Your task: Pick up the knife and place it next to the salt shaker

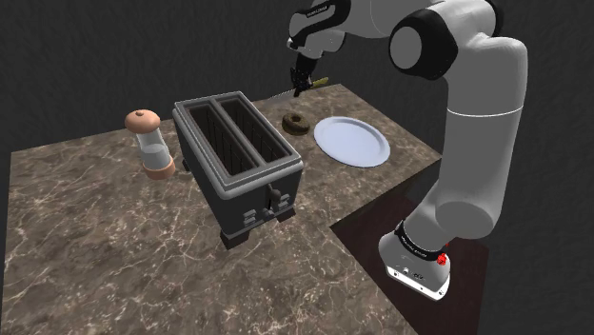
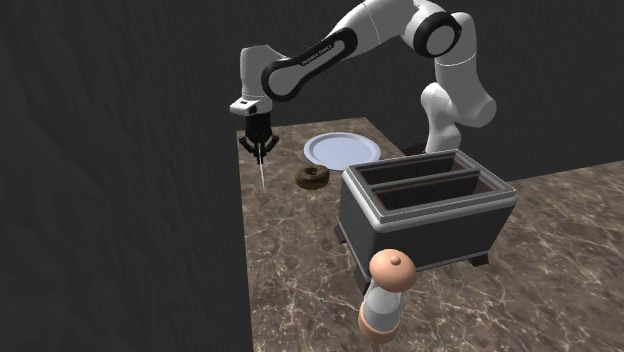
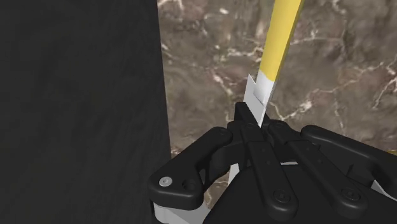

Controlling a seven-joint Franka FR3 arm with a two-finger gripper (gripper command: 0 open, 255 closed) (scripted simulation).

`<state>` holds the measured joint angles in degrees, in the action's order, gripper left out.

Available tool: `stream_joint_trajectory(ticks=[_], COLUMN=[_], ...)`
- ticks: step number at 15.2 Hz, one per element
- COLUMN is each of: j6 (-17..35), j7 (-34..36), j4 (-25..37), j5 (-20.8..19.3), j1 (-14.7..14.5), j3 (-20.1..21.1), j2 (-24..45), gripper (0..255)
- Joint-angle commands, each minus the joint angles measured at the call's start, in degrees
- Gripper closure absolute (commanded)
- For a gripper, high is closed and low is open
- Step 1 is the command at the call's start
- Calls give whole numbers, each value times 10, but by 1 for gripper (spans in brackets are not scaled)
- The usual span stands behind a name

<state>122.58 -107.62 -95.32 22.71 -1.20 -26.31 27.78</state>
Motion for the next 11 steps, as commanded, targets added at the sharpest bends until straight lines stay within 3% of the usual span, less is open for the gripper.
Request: stream_joint_trajectory(ticks=[1, 11], j6=[-12, -73], j7=[4, 23], j4=[6, 45], j5=[-5, -25], j1=[-1, -4], j3=[-3, -12], j2=[-7, -33], gripper=[255, 255])
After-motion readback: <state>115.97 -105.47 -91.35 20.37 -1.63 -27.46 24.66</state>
